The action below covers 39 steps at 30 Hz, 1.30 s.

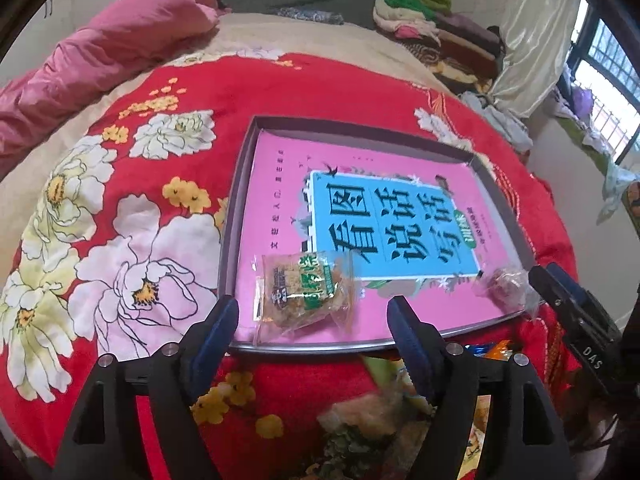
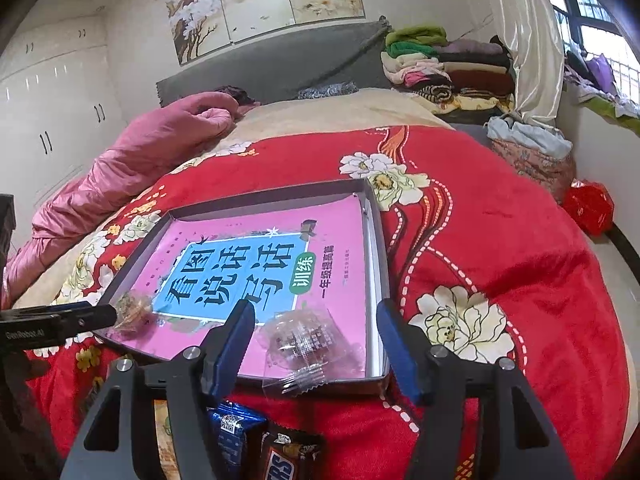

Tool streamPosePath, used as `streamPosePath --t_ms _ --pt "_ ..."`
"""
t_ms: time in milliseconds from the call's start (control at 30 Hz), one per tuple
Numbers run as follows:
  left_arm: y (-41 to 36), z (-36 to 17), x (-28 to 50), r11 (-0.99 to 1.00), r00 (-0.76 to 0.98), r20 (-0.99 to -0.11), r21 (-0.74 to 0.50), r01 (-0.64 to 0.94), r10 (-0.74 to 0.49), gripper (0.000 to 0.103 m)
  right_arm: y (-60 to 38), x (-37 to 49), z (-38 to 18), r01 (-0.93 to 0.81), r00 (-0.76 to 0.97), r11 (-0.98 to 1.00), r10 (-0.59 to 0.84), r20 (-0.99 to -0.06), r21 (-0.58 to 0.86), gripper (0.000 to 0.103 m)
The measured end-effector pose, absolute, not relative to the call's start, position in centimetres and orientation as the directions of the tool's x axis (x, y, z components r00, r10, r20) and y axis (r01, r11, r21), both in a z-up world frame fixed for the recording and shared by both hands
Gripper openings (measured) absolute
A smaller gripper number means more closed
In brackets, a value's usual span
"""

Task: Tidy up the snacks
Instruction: 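Release the pastry bag into the tray with the left tool while the right tool releases the candy bag, then withdraw both tools from the tray back toward the snack pile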

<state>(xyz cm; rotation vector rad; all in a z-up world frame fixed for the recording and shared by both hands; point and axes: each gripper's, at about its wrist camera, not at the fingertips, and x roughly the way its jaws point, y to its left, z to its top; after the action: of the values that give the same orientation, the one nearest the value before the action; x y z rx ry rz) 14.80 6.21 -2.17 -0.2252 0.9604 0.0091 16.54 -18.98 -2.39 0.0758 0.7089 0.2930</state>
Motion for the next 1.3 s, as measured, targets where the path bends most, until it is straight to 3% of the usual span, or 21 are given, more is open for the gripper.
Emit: streamPosePath --t_ms 433,1300 --pt "6.0 0.6 13.3 0.978 0.651 -0.753 -0.193 -0.079 -0.096 0.081 -19.3 15.6 -0.8 -0.275 0.746 0.938 0.348 -0.568 0.212 0.076" --pt "7.8 2.8 10.1 0.975 0.677 -0.727 -0.213 -0.062 -0.115 0.081 -20.6 13.7 0.4 -0.269 0.739 0.937 0.35 -0.575 0.224 0.081"
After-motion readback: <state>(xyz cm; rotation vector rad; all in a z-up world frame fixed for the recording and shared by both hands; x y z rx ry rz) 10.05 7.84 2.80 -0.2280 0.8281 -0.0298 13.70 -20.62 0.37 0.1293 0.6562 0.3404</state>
